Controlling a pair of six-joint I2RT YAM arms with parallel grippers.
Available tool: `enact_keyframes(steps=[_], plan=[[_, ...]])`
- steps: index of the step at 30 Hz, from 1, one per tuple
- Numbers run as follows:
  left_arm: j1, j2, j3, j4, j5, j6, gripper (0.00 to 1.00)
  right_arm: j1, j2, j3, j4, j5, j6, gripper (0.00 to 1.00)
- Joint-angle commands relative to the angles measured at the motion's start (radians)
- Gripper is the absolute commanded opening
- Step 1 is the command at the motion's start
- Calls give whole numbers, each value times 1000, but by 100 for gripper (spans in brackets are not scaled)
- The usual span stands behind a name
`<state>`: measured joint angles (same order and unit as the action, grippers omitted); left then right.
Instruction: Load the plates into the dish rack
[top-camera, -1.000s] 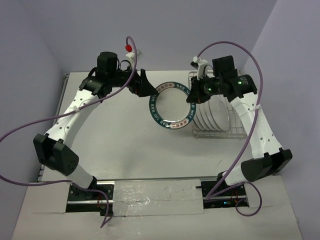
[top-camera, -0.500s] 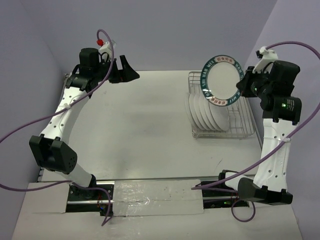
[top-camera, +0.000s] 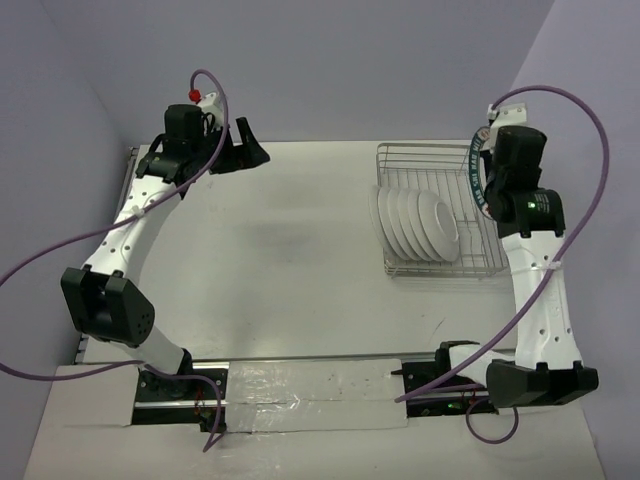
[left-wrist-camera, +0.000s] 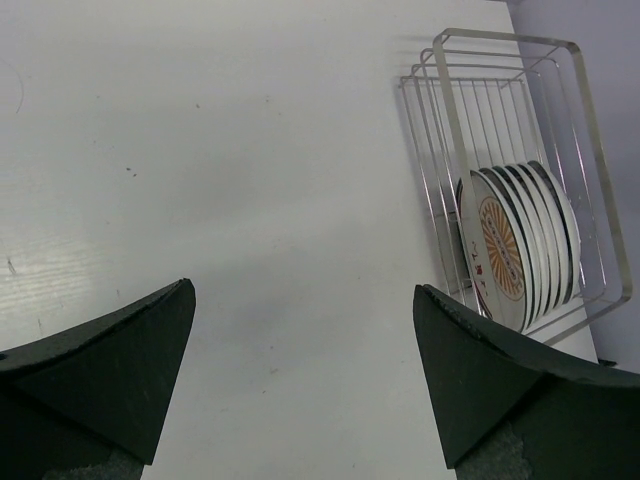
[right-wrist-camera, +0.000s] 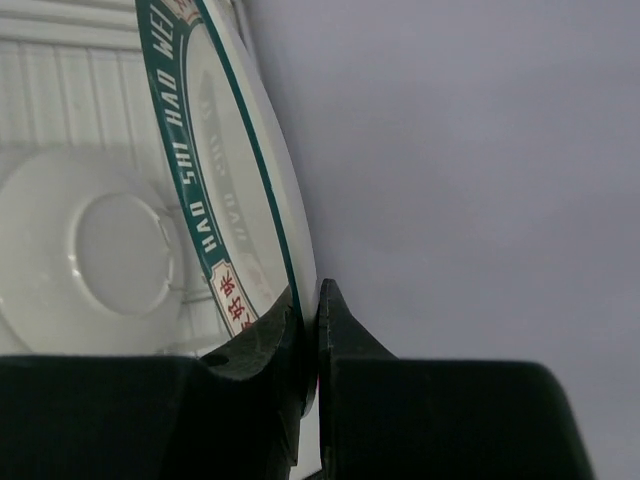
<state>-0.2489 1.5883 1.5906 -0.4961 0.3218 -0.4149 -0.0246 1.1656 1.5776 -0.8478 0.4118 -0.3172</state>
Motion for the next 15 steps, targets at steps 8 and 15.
enact_keyframes(steps=[8, 15], plan=[[-1, 67, -3, -25, -18, -24, 99, 152, -34, -237, 176, 292, -79, 0], [-1, 117, 22, -59, -16, -36, 99, 261, -17, -321, 217, 446, -19, 0]])
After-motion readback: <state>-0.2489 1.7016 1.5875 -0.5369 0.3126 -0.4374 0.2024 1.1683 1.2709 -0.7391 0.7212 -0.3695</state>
